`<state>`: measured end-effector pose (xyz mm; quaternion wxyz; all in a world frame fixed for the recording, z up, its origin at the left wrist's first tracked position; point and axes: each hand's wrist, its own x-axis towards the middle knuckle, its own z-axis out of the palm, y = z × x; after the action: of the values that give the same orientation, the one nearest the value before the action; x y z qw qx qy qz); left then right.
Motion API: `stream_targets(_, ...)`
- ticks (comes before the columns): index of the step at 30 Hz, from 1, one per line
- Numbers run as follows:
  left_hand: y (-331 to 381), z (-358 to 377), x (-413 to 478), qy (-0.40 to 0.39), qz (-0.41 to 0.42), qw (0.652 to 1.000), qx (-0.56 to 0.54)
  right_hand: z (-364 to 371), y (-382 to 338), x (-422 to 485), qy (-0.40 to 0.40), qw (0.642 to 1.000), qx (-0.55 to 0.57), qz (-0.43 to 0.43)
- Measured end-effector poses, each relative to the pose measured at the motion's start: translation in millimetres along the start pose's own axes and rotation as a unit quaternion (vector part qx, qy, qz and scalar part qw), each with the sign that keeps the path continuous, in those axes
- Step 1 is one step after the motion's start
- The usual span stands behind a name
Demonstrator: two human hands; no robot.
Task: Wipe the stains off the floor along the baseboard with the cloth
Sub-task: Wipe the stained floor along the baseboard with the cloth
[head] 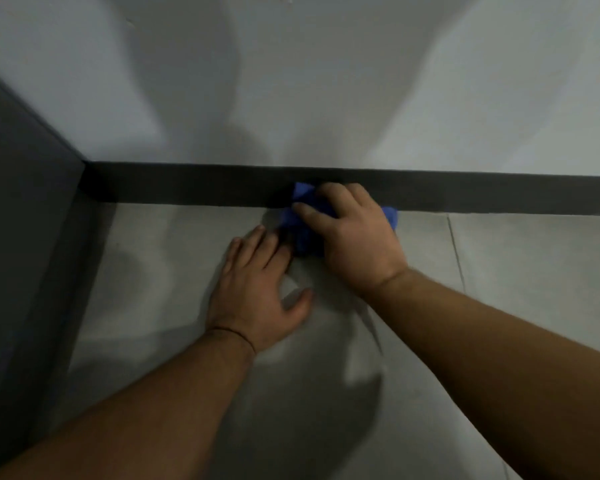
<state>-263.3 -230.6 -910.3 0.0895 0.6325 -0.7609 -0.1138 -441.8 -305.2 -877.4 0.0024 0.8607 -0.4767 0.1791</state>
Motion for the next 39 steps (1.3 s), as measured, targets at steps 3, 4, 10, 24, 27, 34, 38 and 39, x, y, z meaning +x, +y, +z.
stream_targets(3, -2.1, 1.4, 2.0, -0.006, -0.017, 1.000, -0.001, 3.3, -23.9, 39.9, 0.020, 0.985, -0.102, -0.138)
stream_targets(4, -2.8, 1.7, 1.7, -0.006, -0.018, 1.000, -0.006, 3.7, -25.7, 48.4, 0.013, 0.979, -0.128, -0.155)
stream_targets(10, -6.6, 0.7, -1.0, 0.004, -0.010, 1.000, -0.022, -7.3, 27.7, 15.4, -0.047, 0.964, -0.202, -0.166)
stream_targets(24, -7.2, 2.0, -1.8, 0.016, 0.010, 1.000, -0.016, -18.0, 48.2, -24.1, 0.025, 0.993, -0.091, 0.066)
stream_targets(27, -7.6, 3.9, -1.2, 0.019, 0.012, 1.000, -0.012, -17.5, 53.2, -10.9, 0.001, 0.994, -0.092, 0.054)
stream_targets(34, -9.6, 10.2, 0.5, 0.037, 0.024, 0.999, -0.013, -35.9, 126.6, -70.4, 0.013, 0.974, -0.091, 0.206)
stream_targets(38, -12.1, 12.7, 1.6, 0.043, 0.032, 0.999, -0.010, -49.3, 165.6, -101.6, -0.006, 0.938, -0.129, 0.321)
stream_targets(39, -12.2, 13.1, 1.5, 0.045, 0.032, 0.998, -0.010, -52.6, 173.3, -107.7, -0.011, 0.917, -0.131, 0.376)
